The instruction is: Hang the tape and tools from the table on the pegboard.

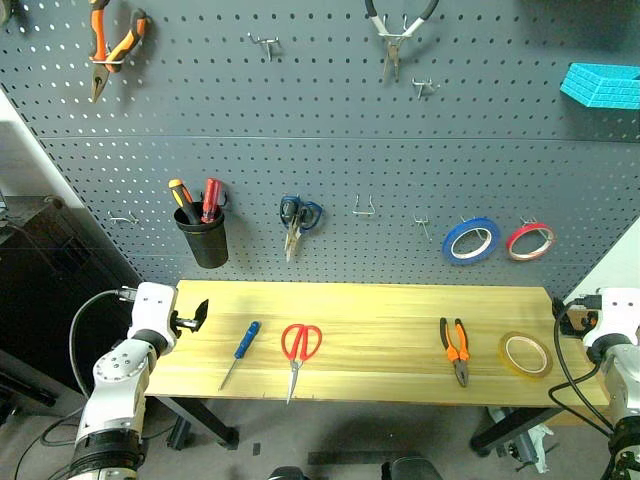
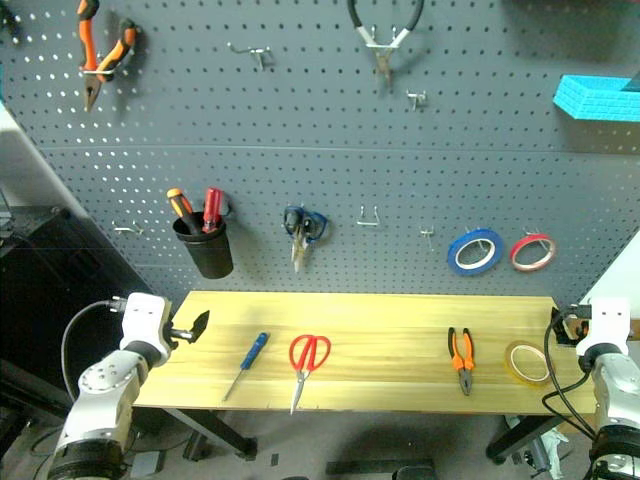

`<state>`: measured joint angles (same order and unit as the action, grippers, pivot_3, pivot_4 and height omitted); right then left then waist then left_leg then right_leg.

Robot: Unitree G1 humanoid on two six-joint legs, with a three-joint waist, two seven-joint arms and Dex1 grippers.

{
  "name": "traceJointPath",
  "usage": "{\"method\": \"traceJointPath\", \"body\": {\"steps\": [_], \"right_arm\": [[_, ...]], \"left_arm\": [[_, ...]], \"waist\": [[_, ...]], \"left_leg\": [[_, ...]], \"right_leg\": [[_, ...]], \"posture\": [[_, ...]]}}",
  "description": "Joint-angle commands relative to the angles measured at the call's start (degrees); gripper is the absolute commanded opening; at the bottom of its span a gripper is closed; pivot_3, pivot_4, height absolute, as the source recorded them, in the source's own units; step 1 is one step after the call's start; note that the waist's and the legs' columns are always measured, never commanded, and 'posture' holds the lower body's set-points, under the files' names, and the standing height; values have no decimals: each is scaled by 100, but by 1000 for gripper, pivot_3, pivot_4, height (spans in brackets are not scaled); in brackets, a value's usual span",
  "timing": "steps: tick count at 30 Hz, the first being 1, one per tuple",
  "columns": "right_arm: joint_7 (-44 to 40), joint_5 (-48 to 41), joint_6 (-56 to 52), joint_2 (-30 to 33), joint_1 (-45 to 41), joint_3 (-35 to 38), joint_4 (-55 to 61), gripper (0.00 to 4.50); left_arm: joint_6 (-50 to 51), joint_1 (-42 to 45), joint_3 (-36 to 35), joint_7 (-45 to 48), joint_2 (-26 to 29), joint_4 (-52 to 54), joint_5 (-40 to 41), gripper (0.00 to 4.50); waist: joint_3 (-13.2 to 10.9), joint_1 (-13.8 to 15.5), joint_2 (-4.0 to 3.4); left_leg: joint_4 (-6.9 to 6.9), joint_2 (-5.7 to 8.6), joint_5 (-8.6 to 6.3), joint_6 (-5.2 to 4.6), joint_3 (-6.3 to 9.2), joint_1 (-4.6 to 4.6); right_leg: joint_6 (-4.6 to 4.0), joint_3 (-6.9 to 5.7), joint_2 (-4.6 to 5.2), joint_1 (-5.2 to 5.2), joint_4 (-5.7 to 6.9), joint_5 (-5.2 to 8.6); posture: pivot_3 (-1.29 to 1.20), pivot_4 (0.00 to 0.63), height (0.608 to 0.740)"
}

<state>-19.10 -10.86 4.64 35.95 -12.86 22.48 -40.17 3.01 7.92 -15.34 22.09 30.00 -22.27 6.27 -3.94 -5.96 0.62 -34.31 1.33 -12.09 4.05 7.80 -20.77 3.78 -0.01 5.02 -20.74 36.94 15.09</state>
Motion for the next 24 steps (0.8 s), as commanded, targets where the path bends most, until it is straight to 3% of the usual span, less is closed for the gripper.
{"method": "traceJointPath", "body": {"steps": [1, 9, 15, 18, 24], "right_arm": [[35, -72, 29, 92, -33, 120, 273, 4500], [-59, -171, -265, 6, 70, 84, 642, 4500], [-269, -363, -1329, -73, 510, -118, 2068, 4500], [-250, -471, -1886, -83, 610, -135, 2695, 4500], [-604, -295, -3274, 211, 675, -811, 3247, 4500]], "left_arm": [[-274, 104, 5, -15, 134, 35, -90, 4477], [-265, -181, 52, 58, 163, 375, -149, 4477], [773, -525, 675, 495, -120, 2053, 103, 4477], [1310, -486, 992, 666, -234, 2741, 261, 4477], [1794, -95, 1556, 1063, -373, 3344, 444, 4477]], "waist": [[0, -10, 1], [1, -54, -1], [-65, -48, 5], [-209, -43, -11], [-465, -50, 13]], "left_leg": [[0, 0, 0, 0, 0, 0], [0, 0, 0, -1, -1, 0], [-1, -1, -1, -2, -9, -9], [-8, -2, -1, -2, -16, -8], [-17, -7, -4, -11, -35, -36]], "right_leg": [[0, 0, 0, 0, 0, 0], [1, 1, 0, -1, 0, -1], [-20, 15, 0, -14, 4, 11], [-21, 19, 0, -11, 7, 12], [-18, 38, -7, -43, 11, 11]], "posture": [[-133, 0, 740], [-132, 0, 740], [-170, 85, 740], [-185, 127, 740], [-215, 175, 740]]}}
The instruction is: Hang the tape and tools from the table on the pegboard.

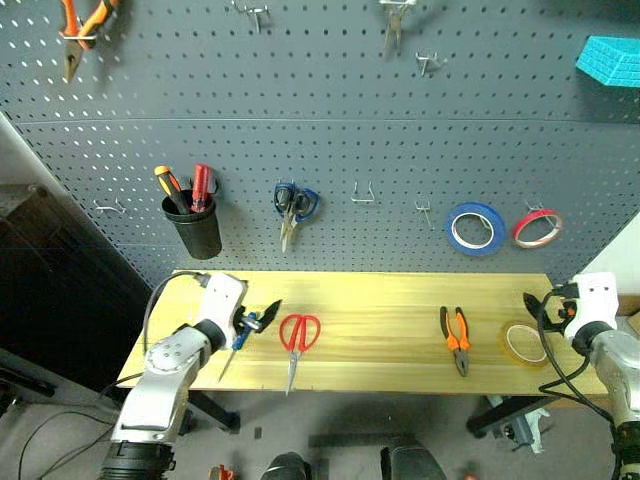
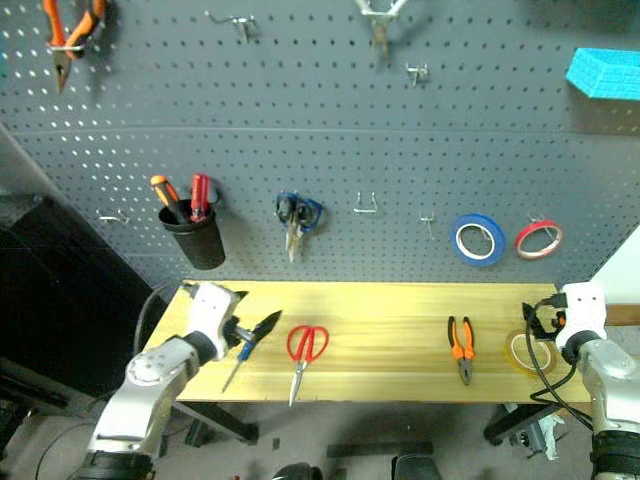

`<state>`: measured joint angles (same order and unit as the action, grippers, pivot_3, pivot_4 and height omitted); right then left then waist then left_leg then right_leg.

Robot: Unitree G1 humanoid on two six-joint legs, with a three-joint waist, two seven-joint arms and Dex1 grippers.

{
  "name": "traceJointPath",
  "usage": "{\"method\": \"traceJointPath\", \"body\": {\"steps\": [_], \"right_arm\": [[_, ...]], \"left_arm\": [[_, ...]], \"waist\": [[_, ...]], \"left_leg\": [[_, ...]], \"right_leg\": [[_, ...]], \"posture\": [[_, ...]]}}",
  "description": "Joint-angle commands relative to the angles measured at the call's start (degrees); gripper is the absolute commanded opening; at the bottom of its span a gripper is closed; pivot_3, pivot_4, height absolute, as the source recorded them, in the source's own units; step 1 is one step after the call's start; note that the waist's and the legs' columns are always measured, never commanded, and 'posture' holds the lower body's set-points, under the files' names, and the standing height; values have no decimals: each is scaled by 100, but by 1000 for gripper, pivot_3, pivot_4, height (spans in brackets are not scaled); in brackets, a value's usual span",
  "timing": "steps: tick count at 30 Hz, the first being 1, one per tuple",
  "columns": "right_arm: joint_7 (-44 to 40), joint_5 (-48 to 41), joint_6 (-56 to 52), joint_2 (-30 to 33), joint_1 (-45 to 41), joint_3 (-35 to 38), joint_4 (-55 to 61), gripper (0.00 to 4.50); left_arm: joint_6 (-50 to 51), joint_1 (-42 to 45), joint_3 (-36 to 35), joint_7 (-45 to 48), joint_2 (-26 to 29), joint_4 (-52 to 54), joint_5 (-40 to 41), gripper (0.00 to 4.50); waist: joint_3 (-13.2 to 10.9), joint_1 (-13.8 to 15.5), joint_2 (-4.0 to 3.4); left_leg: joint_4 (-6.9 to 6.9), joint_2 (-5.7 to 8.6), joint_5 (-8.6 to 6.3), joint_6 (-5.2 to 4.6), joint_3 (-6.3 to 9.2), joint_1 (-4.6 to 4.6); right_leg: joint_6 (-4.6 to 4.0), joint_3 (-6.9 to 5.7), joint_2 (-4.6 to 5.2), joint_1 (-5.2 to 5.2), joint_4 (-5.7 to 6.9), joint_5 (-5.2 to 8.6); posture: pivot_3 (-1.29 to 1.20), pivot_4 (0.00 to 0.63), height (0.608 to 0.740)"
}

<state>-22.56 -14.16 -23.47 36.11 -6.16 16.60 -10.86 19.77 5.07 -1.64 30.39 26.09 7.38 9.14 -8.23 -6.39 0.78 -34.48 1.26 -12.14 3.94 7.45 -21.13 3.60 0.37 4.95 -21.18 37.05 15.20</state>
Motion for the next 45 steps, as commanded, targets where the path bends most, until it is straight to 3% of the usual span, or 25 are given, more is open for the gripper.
{"method": "traceJointPath", "body": {"steps": [1, 6, 11, 26, 29, 39, 45], "right_arm": [[-379, 100, -612, 257, -36, -389, 275, 4500], [-672, 245, -1083, 344, -403, -825, -161, 4500], [-688, 553, -1046, 317, -895, -1096, -1055, 4500], [-1380, 1507, 31, 83, -2853, -1948, -4940, 4500], [-1611, 1577, -54, -22, -3018, -2017, -5334, 3887], [-1349, 1981, 263, -337, -2854, -2237, -5755, 564], [-684, 2110, 1000, -417, -2227, -2172, -4546, 447]], "left_arm": [[196, 298, 383, 445, 27, 451, 200, 4477], [404, 890, 1195, 1494, 245, 574, 314, 4477], [-145, 1344, 1915, 2152, 367, 577, -15, 4477], [-630, 1834, 2244, 2401, 80, 68, -281, 4477], [-615, 1813, 2242, 2527, 121, 116, -242, 4500], [-645, 1739, 2202, 2628, 179, 155, -268, 4500], [-429, 1472, 1733, 2391, 183, 292, 14, 4500]], "waist": [[-70, -11, -8], [-201, -25, -21], [-291, -29, 2], [-419, -183, 26], [-418, -195, 30], [-364, -179, 118], [-314, -163, 194]], "left_leg": [[1, 0, -2, -4, -6, -10], [-36, 2, -19, -32, -33, -78], [-40, 2, -21, -36, -57, -86], [-44, 0, -28, -48, -84, -95], [-46, -1, -28, -48, -85, -90], [-57, -3, -27, -48, -81, -77], [-59, -3, -28, -47, -66, -61]], "right_leg": [[9, 6, -1, -13, -1, -5], [46, 28, -4, -73, -1, -26], [59, 54, -4, -88, -4, -33], [67, 76, -3, -103, -8, -39], [69, 76, -3, -100, -6, -39], [76, 74, -4, -81, -6, -44], [76, 62, -4, -55, -11, -44]], "posture": [[-221, 183, 740], [-231, 199, 740], [-230, 210, 740], [-223, 210, 740], [-214, 204, 740], [-185, 181, 740], [-181, 175, 740]]}}
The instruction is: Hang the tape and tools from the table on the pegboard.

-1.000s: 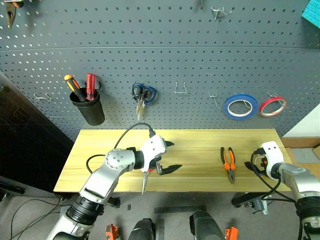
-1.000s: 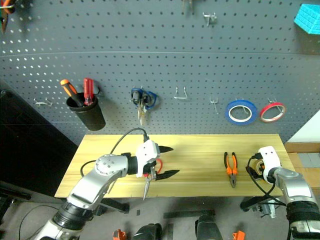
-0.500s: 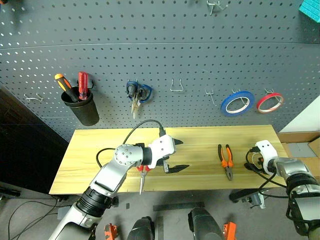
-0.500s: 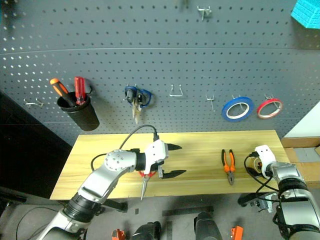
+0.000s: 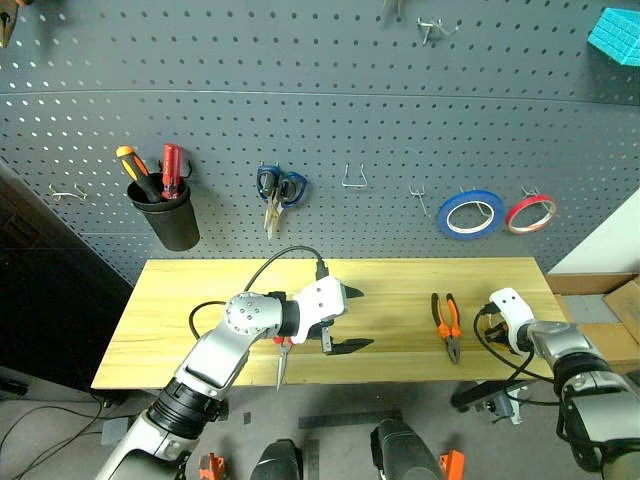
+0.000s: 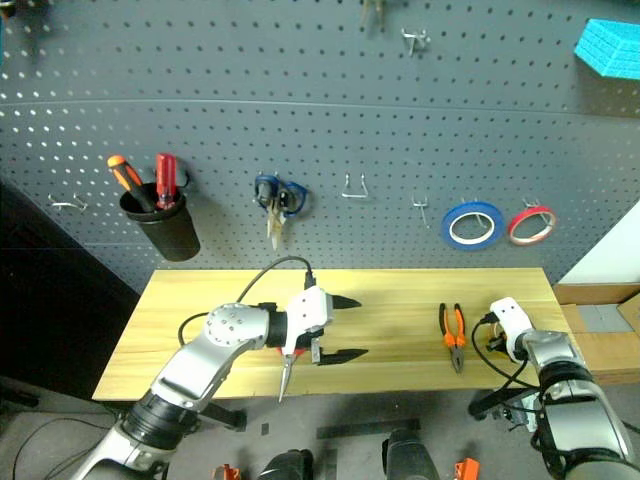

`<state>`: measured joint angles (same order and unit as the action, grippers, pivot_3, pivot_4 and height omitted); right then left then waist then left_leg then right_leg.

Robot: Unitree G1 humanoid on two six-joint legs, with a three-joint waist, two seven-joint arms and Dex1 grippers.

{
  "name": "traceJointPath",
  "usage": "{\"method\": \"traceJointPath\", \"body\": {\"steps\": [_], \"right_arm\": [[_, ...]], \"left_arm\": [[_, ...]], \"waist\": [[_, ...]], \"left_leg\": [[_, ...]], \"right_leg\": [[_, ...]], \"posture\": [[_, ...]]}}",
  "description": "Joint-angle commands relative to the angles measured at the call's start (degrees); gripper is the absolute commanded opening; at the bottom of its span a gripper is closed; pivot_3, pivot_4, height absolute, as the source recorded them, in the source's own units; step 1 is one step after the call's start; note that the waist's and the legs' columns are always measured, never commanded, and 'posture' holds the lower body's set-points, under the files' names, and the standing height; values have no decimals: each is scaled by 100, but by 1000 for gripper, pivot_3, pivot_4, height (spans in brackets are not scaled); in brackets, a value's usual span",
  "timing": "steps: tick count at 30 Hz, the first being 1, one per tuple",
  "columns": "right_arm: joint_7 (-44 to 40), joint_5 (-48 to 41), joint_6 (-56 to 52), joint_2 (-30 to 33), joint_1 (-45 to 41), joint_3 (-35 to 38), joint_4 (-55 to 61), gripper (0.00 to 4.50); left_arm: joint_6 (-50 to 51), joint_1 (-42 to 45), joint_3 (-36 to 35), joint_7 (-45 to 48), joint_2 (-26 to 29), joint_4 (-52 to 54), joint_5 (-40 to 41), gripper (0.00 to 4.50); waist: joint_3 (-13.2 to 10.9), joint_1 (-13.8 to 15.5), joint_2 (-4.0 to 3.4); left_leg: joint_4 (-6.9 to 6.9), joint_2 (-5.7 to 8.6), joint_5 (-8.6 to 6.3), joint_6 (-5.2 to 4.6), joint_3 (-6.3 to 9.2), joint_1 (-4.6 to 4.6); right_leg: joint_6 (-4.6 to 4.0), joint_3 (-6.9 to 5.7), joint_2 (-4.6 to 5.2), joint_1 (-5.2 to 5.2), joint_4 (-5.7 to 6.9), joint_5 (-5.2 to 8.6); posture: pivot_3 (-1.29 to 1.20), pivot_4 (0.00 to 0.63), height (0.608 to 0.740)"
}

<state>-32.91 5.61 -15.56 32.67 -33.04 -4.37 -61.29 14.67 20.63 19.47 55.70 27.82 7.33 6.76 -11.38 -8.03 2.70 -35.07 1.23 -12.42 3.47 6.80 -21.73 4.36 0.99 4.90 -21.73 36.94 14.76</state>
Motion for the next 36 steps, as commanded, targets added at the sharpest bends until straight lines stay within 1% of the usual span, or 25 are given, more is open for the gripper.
{"method": "traceJointPath", "body": {"steps": [1, 3, 5, 6, 8, 10, 12, 13, 15, 17, 20, 22, 26, 28, 30, 33, 35, 36], "right_arm": [[432, 101, 213, -44, 671, -1, 1053, 447], [581, 37, 92, 23, 1205, 173, 2449, 447], [744, 0, -136, 34, 1811, 349, 3990, 447], [813, 28, -213, 23, 2137, 387, 4733, 447], [928, 140, -318, -24, 2711, 353, 5912, 447], [1151, 406, -137, -121, 3288, 176, 6952, 447], [1524, 959, 536, -155, 3674, -135, 7762, 447], [1648, 1171, 776, -185, 3760, -273, 8025, 447], [1924, 1495, 1010, -458, 3619, -542, 8409, 447], [2057, 1660, 1111, -652, 3378, -640, 8450, 447], [2133, 1657, 1166, -929, 2656, -645, 8048, 447], [2127, 1568, 1280, -1016, 2340, -644, 7750, 447], [2167, 1344, 1699, -1202, 1688, -655, 6620, 447], [2243, 1298, 1887, -1288, 1288, -628, 5915, 447], [2360, 1314, 2072, -1317, 873, -593, 5263, 447], [2504, 1265, 2224, -1333, 478, -502, 4721, 447], [2523, 1243, 2316, -1318, 396, -476, 4639, 1181], [2512, 1239, 2336, -1311, 412, -469, 4667, 1434]], "left_arm": [[124, -152, -491, -169, 19, 341, 330, 4500], [155, -301, -692, -186, 54, 465, 498, 4500], [266, -431, -906, -259, 18, 624, 714, 4500], [329, -487, -1005, -311, -9, 711, 816, 4500], [402, -567, -1165, -435, -68, 846, 965, 4500], [481, -644, -1350, -621, -155, 980, 1122, 4500], [496, -684, -1532, -840, -266, 1086, 1228, 4500], [502, -683, -1599, -932, -313, 1114, 1268, 4500], [394, -627, -1753, -1111, -393, 1147, 1298, 4500], [367, -546, -1828, -1218, -450, 1128, 1316, 4500], [326, -407, -1852, -1264, -456, 1017, 1273, 4500], [295, -352, -1840, -1281, -461, 972, 1255, 4500], [252, -268, -1782, -1313, -487, 888, 1225, 4500], [224, -244, -1747, -1321, -501, 849, 1200, 4500], [201, -220, -1718, -1329, -512, 820, 1173, 4500], [174, -184, -1705, -1341, -517, 786, 1138, 4500], [161, -162, -1713, -1363, -518, 756, 1116, 4500], [153, -157, -1716, -1375, -517, 743, 1106, 4500]], "waist": [[0, 4, 0], [-8, 10, -15], [-16, 15, -69], [-23, 13, -92], [-37, 14, -134], [-36, 29, -138], [-36, 47, -138], [-36, 56, -138], [-37, 50, -137], [-38, 40, -135], [-39, 52, -129], [-39, 60, -129], [-38, 95, -128], [-38, 119, -128], [-39, 120, -128], [-39, 133, -129], [-38, 141, -128], [-38, 144, -128]], "left_leg": [[-1, 1, 0, 0, 1, -1], [-3, 2, 0, 0, 1, -2], [-3, 2, 0, 0, 2, -11], [-3, 2, 0, 0, -2, -30], [0, 2, 1, 0, -5, -42], [4, 1, 0, 0, -6, -48], [4, 1, 0, 1, -3, -50], [4, 1, 0, 1, -4, -50], [1, 1, 0, 1, -8, -50], [-3, 0, 2, 3, -11, -44], [-12, 1, 4, 3, -14, -38], [-13, 1, 5, 2, -13, -38], [-1, 1, 4, 1, -10, -42], [0, 1, 3, 0, -12, -47], [-1, 2, 3, 0, -16, -51], [-1, 1, 3, 1, -14, -50], [-1, 1, 3, 1, -14, -51], [-1, 1, 3, 1, -14, -51]], "right_leg": [[4, 1, 0, 0, -1, -3], [6, 2, 2, -2, 3, -7], [6, 3, 2, -16, 7, -7], [6, 8, 2, -38, 14, -7], [6, 13, 2, -56, 18, -7], [7, 11, 2, -61, 17, -6], [8, 7, 1, -59, 12, -5], [8, 7, 2, -59, 10, -5], [9, 10, 2, -59, 9, -6], [11, 13, 2, -58, 13, -12], [12, 15, 2, -50, 12, -21], [11, 14, 2, -49, 11, -23], [6, 11, 1, -54, 6, -22], [-21, 12, 1, -56, 3, -38], [-22, 15, 2, -61, 3, -40], [-23, 13, 1, -62, 5, -40], [-23, 12, 1, -62, 5, -40], [-23, 13, 1, -62, 4, -40]], "posture": [[-182, 174, 740], [-182, 172, 740], [-186, 172, 740], [-186, 172, 740], [-188, 172, 740], [-193, 173, 740], [-195, 174, 740], [-197, 174, 740], [-197, 174, 740], [-193, 171, 740], [-189, 169, 740], [-187, 166, 740], [-175, 161, 740], [-172, 158, 740], [-172, 158, 740], [-172, 158, 740], [-172, 158, 740], [-172, 158, 740]]}}
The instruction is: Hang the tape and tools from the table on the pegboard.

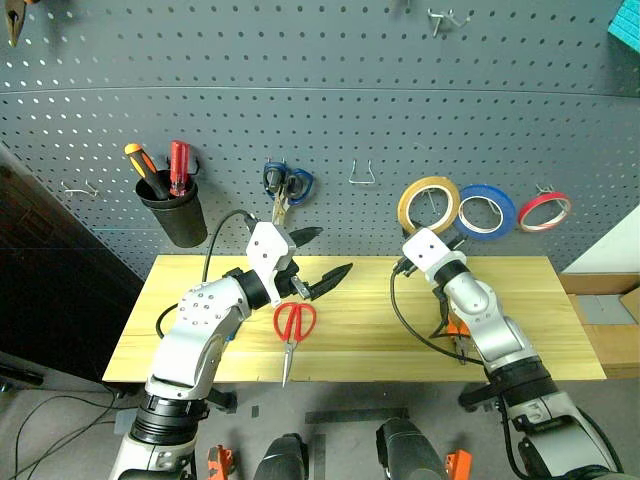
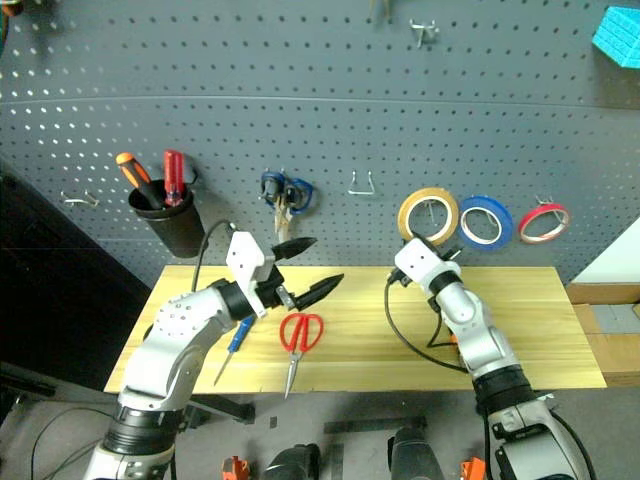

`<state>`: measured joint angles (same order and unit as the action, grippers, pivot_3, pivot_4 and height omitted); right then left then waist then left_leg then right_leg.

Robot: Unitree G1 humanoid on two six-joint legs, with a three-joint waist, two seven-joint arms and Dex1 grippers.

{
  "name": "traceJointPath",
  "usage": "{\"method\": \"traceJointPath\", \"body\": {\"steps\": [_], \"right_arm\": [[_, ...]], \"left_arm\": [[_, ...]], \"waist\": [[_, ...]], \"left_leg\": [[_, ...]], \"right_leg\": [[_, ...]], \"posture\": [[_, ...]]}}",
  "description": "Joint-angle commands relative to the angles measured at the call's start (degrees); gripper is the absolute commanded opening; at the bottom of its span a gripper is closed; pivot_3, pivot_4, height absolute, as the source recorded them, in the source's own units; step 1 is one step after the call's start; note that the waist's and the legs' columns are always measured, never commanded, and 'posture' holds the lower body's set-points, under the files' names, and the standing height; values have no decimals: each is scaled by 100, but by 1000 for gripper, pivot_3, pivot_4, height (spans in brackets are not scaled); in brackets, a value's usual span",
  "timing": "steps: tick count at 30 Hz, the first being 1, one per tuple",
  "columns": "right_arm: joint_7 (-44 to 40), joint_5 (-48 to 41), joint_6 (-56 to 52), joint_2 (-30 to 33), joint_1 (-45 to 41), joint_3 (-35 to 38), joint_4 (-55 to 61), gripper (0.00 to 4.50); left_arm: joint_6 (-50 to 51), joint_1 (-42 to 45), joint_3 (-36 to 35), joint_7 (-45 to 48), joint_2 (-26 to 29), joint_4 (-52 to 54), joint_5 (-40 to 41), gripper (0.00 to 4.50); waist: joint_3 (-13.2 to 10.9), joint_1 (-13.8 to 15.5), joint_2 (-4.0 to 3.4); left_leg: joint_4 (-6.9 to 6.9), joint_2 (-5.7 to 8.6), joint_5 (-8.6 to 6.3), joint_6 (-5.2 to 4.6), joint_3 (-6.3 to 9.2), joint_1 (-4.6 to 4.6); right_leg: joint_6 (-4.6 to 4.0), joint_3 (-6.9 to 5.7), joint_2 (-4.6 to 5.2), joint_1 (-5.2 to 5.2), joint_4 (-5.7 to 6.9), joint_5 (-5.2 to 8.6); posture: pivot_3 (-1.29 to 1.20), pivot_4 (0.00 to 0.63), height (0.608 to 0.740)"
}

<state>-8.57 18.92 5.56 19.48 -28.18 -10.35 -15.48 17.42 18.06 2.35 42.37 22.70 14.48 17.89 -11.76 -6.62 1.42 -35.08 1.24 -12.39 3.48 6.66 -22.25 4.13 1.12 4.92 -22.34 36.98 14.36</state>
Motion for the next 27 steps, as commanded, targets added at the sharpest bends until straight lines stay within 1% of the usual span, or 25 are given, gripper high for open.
{"method": "traceJointPath", "body": {"steps": [1, 3, 6, 9, 11, 13, 16, 18, 22, 26, 27], "right_arm": [[44, -97, 202, 20, 10, 138, 197, 1756], [-23, -99, 123, 48, 231, 150, 467, 2388], [-132, -130, -226, 79, 832, 220, 1202, 3435], [-194, -333, -1349, -189, 1588, 452, 2183, 4470], [-189, -456, -2405, -493, 1914, 609, 2735, 4470], [-140, -635, -3497, -875, 2006, 805, 3056, 4470], [-15, -679, -5209, -1299, 1737, 1020, 3069, 4470], [-53, -848, -5904, -1473, 1515, 1163, 2850, 4470], [97, -899, -6105, -1429, 1073, 1253, 2102, 4470], [347, -886, -5913, -1198, 773, 1390, 1473, 4470], [387, -891, -5880, -1159, 760, 1386, 1413, 4470]], "left_arm": [[-137, 99, -1, -52, 3, 11, -21, 4500], [-162, 77, 0, -62, 20, -8, -33, 4500], [-198, 1, -9, -40, 84, -17, -65, 4500], [-351, -113, 84, 142, 329, -112, -254, 4500], [-500, -210, 208, 341, 548, -211, -403, 4500], [-653, -279, 336, 534, 724, -305, -507, 4500], [-830, -262, 481, 670, 840, -457, -647, 4500], [-906, -208, 557, 742, 848, -532, -687, 4500], [-965, -115, 633, 803, 799, -608, -725, 4500], [-999, -83, 681, 860, 798, -640, -761, 4500], [-1004, -95, 672, 871, 805, -633, -763, 4500]], "waist": [[0, 3, 0], [0, 6, 0], [0, 21, 0], [1, 35, 0], [0, 27, -3], [0, 8, -3], [0, 11, -4], [0, 13, -4], [0, 4, -4], [0, 1, -4], [0, 4, -4]], "left_leg": [[0, 0, 0, 0, 0, 0], [0, 0, 0, 0, 0, 0], [1, 0, 0, 0, 2, -1], [2, 0, 0, 0, 3, -1], [1, -1, 0, 0, 5, 0], [0, -2, 0, 0, -1, 4], [-4, -7, 5, -3, -4, 14], [-4, -8, 12, -10, -4, 17], [-3, -8, 13, -11, -4, 16], [3, -6, 12, -12, -4, 9], [4, -6, 12, -12, -4, 8]], "right_leg": [[0, 0, 0, 0, 0, 0], [0, 0, 0, 0, 0, 0], [0, -2, 0, 0, 2, 0], [0, -1, 0, 0, 2, 0], [0, -1, 0, 0, 7, 0], [1, 4, -1, -2, 9, 1], [11, 3, -4, 2, 13, 5], [6, 3, -4, 2, 15, 1], [6, 1, -5, 2, 13, 0], [1, 1, -5, -2, 8, -3], [-16, 1, -5, -2, 7, -14]], "posture": [[-172, 158, 740], [-159, 153, 740], [-162, 154, 740], [-169, 157, 740], [-180, 161, 740], [-180, 161, 740], [-192, 164, 740], [-197, 164, 740], [-194, 164, 740], [-194, 164, 740], [-175, 163, 740]]}}
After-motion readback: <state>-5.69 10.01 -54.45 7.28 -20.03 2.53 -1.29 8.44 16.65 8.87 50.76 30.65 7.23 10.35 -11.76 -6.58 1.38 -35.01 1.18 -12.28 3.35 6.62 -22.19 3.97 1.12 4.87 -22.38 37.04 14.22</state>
